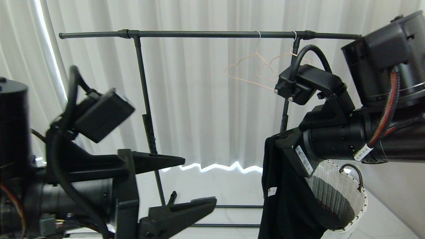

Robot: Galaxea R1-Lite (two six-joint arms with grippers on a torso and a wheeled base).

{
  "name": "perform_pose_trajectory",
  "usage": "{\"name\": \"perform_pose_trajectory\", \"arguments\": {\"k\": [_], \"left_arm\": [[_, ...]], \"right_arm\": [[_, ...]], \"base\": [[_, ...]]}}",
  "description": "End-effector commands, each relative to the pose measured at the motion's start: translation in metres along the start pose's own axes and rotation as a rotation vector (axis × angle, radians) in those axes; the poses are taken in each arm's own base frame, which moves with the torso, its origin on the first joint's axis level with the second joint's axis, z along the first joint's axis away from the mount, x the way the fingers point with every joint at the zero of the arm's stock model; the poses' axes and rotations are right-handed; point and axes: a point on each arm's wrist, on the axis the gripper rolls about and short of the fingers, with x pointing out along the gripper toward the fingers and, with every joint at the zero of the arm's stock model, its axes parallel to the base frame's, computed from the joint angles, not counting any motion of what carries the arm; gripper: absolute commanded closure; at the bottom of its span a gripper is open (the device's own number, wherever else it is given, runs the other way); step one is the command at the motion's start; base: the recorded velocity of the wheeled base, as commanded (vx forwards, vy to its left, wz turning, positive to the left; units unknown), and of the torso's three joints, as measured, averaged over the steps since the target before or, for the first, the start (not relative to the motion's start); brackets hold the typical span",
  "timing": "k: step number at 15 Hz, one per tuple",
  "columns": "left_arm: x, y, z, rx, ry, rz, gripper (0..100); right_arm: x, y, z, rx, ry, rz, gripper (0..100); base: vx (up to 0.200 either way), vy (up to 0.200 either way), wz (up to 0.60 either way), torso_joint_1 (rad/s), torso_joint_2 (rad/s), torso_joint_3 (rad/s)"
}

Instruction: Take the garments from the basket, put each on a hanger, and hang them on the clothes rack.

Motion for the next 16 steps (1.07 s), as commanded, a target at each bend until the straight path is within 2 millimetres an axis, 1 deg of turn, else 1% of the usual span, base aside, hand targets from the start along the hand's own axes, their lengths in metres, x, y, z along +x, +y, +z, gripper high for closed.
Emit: {"name": "perform_pose_trajectory", "arguments": {"k": [1, 2, 5, 6, 8, 9, 10, 12, 16], "left_arm": [[0.035, 0.004, -0.005, -0.010, 0.065, -0.028, 0], [0.044, 0.005, -0.003, 0.001, 0.056, -0.035, 0], [0.075, 0.014, -0.008, -0.011, 0.101, -0.005, 0], [0.083, 0.016, -0.010, -0.012, 0.103, -0.003, 0], [0.112, 0.026, -0.010, -0.003, 0.074, 0.047, 0], [0.118, 0.028, -0.011, -0.003, 0.075, 0.060, 0], [0.131, 0.032, -0.016, -0.005, 0.097, 0.097, 0], [0.140, 0.033, -0.025, -0.010, 0.135, 0.097, 0], [0.138, 0.034, -0.050, -0.025, 0.219, 0.111, 0]], "right_arm": [[0.004, 0.006, 0.004, -0.009, -0.004, 0.015, 100], [0.002, 0.009, 0.008, -0.013, -0.020, 0.025, 100], [-0.003, 0.015, 0.011, -0.025, -0.037, 0.043, 100], [-0.004, 0.015, 0.011, -0.025, -0.040, 0.042, 100], [-0.008, 0.017, 0.014, -0.031, -0.044, 0.039, 100], [-0.010, 0.018, 0.014, -0.034, -0.044, 0.043, 100], [-0.013, 0.018, 0.017, -0.036, -0.044, 0.045, 100], [-0.014, 0.018, 0.018, -0.037, -0.044, 0.046, 100], [-0.016, 0.017, 0.019, -0.035, -0.050, 0.046, 100]], "base": [[0.000, 0.000, 0.00, 0.000, 0.00, 0.000], [0.000, 0.000, 0.00, 0.000, 0.00, 0.000], [0.000, 0.000, 0.00, 0.000, 0.00, 0.000], [0.000, 0.000, 0.00, 0.000, 0.00, 0.000], [0.000, 0.000, 0.00, 0.000, 0.00, 0.000], [0.000, 0.000, 0.00, 0.000, 0.00, 0.000], [0.000, 0.000, 0.00, 0.000, 0.00, 0.000], [0.000, 0.000, 0.00, 0.000, 0.00, 0.000], [0.000, 0.000, 0.00, 0.000, 0.00, 0.000]]}}
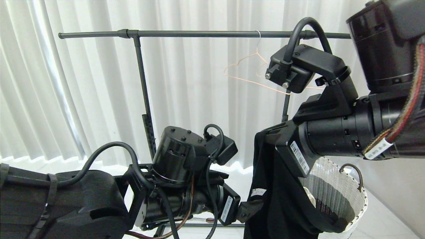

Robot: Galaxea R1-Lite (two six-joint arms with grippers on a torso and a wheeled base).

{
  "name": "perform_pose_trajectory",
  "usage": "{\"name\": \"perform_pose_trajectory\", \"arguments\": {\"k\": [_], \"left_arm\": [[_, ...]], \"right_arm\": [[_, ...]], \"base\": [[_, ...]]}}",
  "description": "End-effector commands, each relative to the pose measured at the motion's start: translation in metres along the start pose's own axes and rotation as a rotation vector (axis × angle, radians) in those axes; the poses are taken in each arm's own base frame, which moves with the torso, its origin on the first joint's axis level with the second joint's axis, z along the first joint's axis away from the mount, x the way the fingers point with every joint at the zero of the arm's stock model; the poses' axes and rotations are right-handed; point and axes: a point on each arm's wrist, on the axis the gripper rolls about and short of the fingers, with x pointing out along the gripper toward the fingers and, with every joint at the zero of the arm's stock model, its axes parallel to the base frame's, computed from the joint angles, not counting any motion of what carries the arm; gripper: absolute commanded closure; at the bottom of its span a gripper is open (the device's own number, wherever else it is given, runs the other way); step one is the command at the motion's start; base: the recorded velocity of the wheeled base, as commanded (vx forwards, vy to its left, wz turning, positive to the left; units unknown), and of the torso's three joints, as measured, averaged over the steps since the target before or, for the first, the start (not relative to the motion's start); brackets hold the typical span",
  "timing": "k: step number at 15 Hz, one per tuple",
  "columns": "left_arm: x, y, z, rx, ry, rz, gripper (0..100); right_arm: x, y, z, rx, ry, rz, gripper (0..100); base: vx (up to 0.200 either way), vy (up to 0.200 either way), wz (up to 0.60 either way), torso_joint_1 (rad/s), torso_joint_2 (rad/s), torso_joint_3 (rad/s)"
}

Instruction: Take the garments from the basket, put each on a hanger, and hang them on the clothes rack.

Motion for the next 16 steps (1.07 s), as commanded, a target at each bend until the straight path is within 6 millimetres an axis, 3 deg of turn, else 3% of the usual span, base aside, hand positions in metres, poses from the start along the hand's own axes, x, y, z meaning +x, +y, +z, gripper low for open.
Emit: {"name": "perform_pose_trajectory", "arguments": {"k": [1, 9, 10, 13, 16], "left_arm": [[0.003, 0.002, -0.016, -0.010, 0.055, 0.022, 0], [-0.003, 0.004, -0.042, 0.001, 0.018, 0.108, 0], [-0.005, 0.003, -0.043, 0.003, 0.018, 0.108, 100], [-0.013, 0.001, -0.047, 0.009, 0.019, 0.145, 100], [-0.043, -0.007, -0.042, 0.025, -0.060, 0.129, 100]], "right_arm": [[-0.003, -0.001, 0.001, 0.002, -0.010, -0.001, 100], [-0.007, -0.002, 0.000, 0.002, -0.010, -0.004, 100], [-0.006, -0.002, 0.000, 0.002, -0.008, -0.004, 100], [-0.005, -0.002, -0.003, 0.002, 0.001, -0.004, 100], [-0.005, -0.002, -0.008, 0.003, 0.018, -0.004, 100]], "base": [[0.000, 0.000, 0.00, 0.000, 0.00, 0.000], [0.000, 0.000, 0.00, 0.000, 0.00, 0.000], [0.000, 0.000, 0.00, 0.000, 0.00, 0.000], [0.000, 0.000, 0.00, 0.000, 0.00, 0.000], [0.000, 0.000, 0.00, 0.000, 0.00, 0.000]]}}
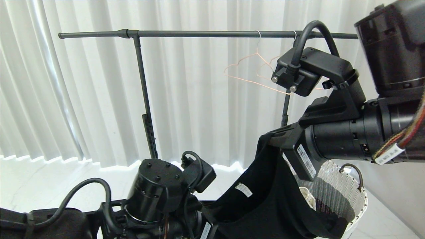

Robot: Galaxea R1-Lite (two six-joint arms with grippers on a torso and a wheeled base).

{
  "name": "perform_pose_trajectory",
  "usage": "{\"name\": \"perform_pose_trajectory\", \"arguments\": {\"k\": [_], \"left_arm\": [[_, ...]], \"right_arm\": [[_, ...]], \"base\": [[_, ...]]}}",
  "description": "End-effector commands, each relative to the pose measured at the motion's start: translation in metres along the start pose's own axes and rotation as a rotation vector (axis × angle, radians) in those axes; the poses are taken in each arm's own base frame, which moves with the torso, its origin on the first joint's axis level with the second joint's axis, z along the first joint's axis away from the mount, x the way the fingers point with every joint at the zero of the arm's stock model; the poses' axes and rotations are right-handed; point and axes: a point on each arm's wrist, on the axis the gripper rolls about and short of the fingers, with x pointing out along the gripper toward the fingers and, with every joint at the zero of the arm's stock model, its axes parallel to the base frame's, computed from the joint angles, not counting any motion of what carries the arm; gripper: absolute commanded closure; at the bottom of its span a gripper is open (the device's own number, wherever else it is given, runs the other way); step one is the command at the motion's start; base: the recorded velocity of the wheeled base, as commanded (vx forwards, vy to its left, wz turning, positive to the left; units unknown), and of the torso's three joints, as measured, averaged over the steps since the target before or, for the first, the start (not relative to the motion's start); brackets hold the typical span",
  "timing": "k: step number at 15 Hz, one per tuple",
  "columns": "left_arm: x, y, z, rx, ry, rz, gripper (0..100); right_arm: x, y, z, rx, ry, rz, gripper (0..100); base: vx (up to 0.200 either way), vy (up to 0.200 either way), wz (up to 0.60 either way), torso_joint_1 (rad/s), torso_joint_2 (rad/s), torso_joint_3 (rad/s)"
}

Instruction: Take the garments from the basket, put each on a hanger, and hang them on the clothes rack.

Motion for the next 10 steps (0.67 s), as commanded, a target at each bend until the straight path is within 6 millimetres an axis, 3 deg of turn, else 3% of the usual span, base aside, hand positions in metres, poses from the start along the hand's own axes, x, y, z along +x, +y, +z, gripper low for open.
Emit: {"name": "perform_pose_trajectory", "arguments": {"k": [1, 5, 7, 10], "left_arm": [[-0.039, -0.003, 0.017, 0.008, -0.134, -0.019, 100], [-0.123, -0.007, 0.042, 0.012, -0.192, -0.039, 100], [-0.166, -0.009, 0.064, 0.016, -0.264, -0.047, 100], [-0.202, -0.010, 0.090, 0.063, -0.279, -0.012, 100]], "right_arm": [[-0.002, 0.000, -0.004, -0.001, 0.009, 0.000, 100], [-0.004, -0.005, -0.007, 0.009, 0.008, -0.016, 100], [-0.003, -0.008, -0.007, 0.015, 0.008, -0.025, 100], [-0.005, -0.011, -0.008, 0.020, 0.010, -0.035, 100]], "base": [[0.000, 0.000, 0.00, 0.000, 0.00, 0.000], [0.000, 0.000, 0.00, 0.000, 0.00, 0.000], [0.000, 0.000, 0.00, 0.000, 0.00, 0.000], [0.000, 0.000, 0.00, 0.000, 0.00, 0.000]]}}
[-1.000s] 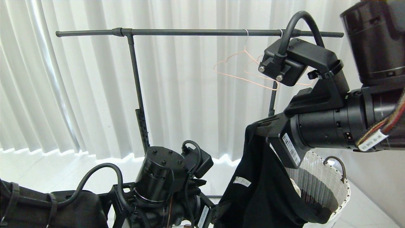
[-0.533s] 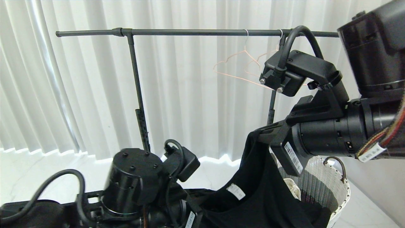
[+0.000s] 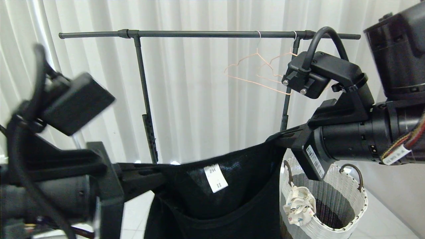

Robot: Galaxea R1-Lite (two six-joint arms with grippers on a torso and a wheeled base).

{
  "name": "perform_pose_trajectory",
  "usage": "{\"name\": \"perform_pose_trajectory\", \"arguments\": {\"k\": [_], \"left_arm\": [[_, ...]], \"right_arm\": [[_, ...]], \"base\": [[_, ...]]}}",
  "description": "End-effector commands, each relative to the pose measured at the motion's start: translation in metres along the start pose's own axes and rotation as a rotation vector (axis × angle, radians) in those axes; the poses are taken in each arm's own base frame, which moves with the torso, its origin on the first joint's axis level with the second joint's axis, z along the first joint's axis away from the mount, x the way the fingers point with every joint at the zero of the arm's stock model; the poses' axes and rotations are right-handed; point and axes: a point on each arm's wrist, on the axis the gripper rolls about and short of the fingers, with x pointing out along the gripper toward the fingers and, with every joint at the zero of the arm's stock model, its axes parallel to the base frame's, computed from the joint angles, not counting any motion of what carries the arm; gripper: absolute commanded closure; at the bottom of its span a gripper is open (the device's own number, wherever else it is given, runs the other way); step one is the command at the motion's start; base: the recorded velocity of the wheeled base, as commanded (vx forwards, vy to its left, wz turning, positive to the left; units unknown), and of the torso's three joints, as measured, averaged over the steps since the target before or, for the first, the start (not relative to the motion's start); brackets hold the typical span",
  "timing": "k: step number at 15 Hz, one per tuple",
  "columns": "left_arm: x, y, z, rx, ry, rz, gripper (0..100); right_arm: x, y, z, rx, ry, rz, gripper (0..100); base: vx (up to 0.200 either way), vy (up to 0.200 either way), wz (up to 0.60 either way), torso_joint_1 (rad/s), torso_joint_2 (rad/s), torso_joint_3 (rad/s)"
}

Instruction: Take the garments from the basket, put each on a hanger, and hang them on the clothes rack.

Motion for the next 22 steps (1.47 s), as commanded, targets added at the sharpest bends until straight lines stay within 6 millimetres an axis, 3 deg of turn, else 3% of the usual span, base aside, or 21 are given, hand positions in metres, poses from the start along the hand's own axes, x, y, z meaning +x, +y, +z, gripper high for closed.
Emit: {"name": "perform_pose_trajectory", "arguments": {"k": [1, 4, 8, 12, 18, 22], "left_arm": [[-0.042, -0.001, 0.028, 0.055, -0.080, 0.056, 100], [-0.033, 0.011, 0.023, 0.157, 0.028, 0.334, 100], [-0.037, 0.000, 0.048, 0.179, -0.066, 0.199, 100], [-0.029, 0.000, 0.075, 0.179, -0.141, 0.194, 100], [-0.023, 0.001, 0.074, 0.223, -0.164, 0.201, 100], [-0.018, 0.000, 0.077, 0.226, -0.184, 0.182, 100]], "right_arm": [[-0.004, -0.005, -0.001, 0.010, -0.006, -0.016, 100], [-0.019, -0.019, -0.009, 0.031, -0.010, -0.098, 100], [-0.026, -0.028, 0.005, 0.074, -0.153, -0.137, 100], [-0.051, -0.034, 0.015, 0.050, -0.245, -0.157, 100], [-0.081, -0.041, 0.009, 0.018, -0.287, -0.182, 100], [-0.105, -0.042, -0.016, 0.013, -0.257, -0.179, 100]], "base": [[0.000, 0.000, 0.00, 0.000, 0.00, 0.000], [0.000, 0.000, 0.00, 0.000, 0.00, 0.000], [0.000, 0.000, 0.00, 0.000, 0.00, 0.000], [0.000, 0.000, 0.00, 0.000, 0.00, 0.000], [0.000, 0.000, 0.00, 0.000, 0.00, 0.000], [0.000, 0.000, 0.00, 0.000, 0.00, 0.000]]}}
